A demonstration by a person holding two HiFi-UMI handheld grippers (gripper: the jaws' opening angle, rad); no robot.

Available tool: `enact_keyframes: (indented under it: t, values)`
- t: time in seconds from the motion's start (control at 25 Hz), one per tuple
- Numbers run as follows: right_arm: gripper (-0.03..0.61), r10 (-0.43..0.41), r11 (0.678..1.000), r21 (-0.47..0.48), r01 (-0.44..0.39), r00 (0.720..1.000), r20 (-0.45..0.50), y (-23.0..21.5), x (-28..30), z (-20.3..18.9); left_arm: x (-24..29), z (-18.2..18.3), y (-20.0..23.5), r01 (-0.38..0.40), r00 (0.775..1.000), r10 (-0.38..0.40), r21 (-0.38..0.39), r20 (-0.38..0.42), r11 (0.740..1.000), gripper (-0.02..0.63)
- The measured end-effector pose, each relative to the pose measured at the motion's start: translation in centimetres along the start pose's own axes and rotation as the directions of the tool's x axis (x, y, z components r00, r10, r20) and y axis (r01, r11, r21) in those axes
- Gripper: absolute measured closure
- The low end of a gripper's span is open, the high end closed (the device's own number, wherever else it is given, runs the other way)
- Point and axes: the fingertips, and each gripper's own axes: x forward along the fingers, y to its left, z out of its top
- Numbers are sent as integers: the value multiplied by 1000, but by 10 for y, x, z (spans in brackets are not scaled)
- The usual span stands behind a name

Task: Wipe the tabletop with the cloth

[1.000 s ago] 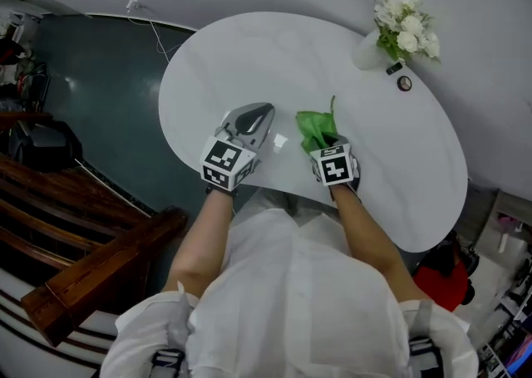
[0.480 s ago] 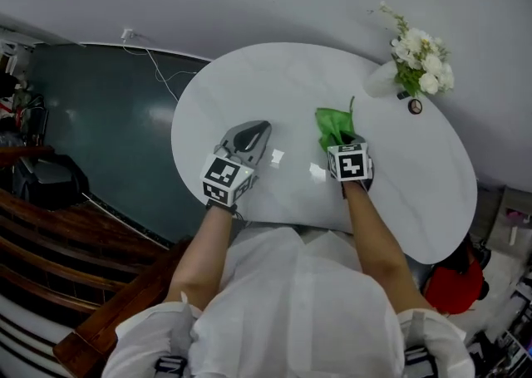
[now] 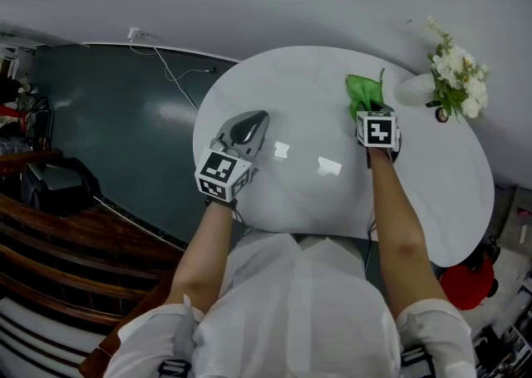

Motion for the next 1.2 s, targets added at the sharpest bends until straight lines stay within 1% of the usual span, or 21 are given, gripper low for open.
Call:
enact_keyframes:
  t: [0.16,0.32,0.52,0.6,0.68,0.84,1.0,1.08,1.2]
  values:
    - [495,-24,999,-28,24,1000,-1,-3,16,25,-6,5,22,-15,1000,14,22,11,1000,595]
    - [495,-54,998,-28,54,999,-1,-10,28,46,-12,2,38,-29,1000,29,42,4,999,595]
    - [497,-111,994,26,111,994,4,-14,37,63,-25,-9,58,-48,999,48,24,-2,999,595]
    - [497,-132,991,33,132,991,6,-11,40,69,-30,-12,67,-64,998,64,9,2,998,595]
    - [497,-138,990,26,137,990,12,-1,43,75,-35,-15,75,-74,997,74,-8,5,997,595]
    - [497,-126,992,26,126,992,13,29,51,87,-43,-25,85,-67,998,67,-24,1,997,595]
    - [497,-113,993,39,115,993,-43,63,60,91,-52,-30,94,-67,998,67,-34,3,997,595]
    - [497,-96,994,37,99,993,-61,85,63,96,-60,-32,101,-68,998,68,-39,5,997,595]
    - [497,-57,998,0,57,997,-45,122,69,111,-71,-35,114,-78,997,78,-45,6,996,595]
